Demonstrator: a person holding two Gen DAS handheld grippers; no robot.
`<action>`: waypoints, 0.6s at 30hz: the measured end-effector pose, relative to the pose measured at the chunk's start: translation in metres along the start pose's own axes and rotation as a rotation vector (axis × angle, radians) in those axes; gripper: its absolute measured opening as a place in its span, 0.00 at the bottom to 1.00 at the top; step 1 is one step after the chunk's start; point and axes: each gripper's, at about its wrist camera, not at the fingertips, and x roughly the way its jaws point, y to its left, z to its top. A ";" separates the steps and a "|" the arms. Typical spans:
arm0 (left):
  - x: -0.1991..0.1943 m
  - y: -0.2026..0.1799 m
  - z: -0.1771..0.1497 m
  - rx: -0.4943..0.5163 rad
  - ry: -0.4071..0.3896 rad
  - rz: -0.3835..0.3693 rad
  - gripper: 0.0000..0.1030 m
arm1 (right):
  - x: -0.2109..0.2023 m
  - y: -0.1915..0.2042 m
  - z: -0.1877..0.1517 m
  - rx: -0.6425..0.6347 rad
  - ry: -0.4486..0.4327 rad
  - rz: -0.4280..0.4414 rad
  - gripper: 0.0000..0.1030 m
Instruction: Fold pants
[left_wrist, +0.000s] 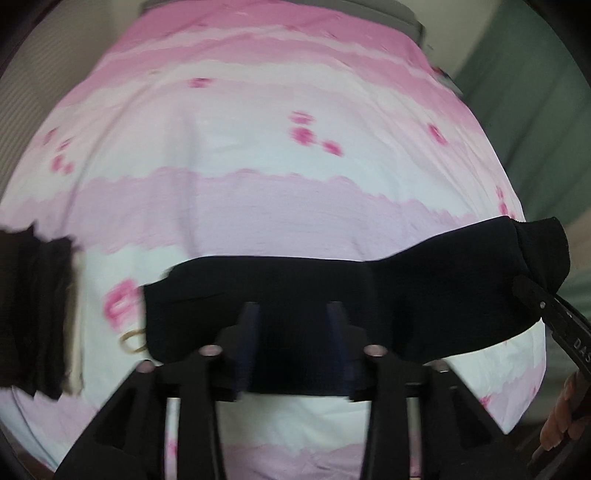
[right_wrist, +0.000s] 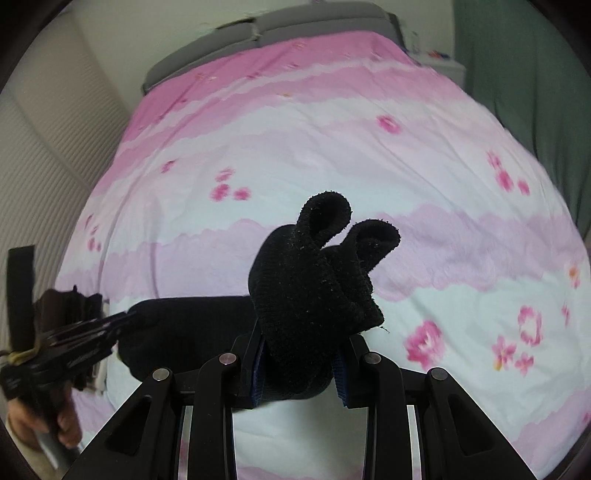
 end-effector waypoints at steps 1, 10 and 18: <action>-0.009 0.013 -0.004 -0.022 -0.016 0.009 0.47 | -0.002 0.014 0.001 -0.027 -0.010 -0.001 0.30; -0.049 0.101 -0.032 -0.108 -0.063 0.070 0.47 | 0.013 0.143 -0.006 -0.250 -0.007 0.029 0.30; -0.048 0.167 -0.060 -0.200 -0.045 0.100 0.47 | 0.066 0.246 -0.034 -0.455 0.060 -0.001 0.30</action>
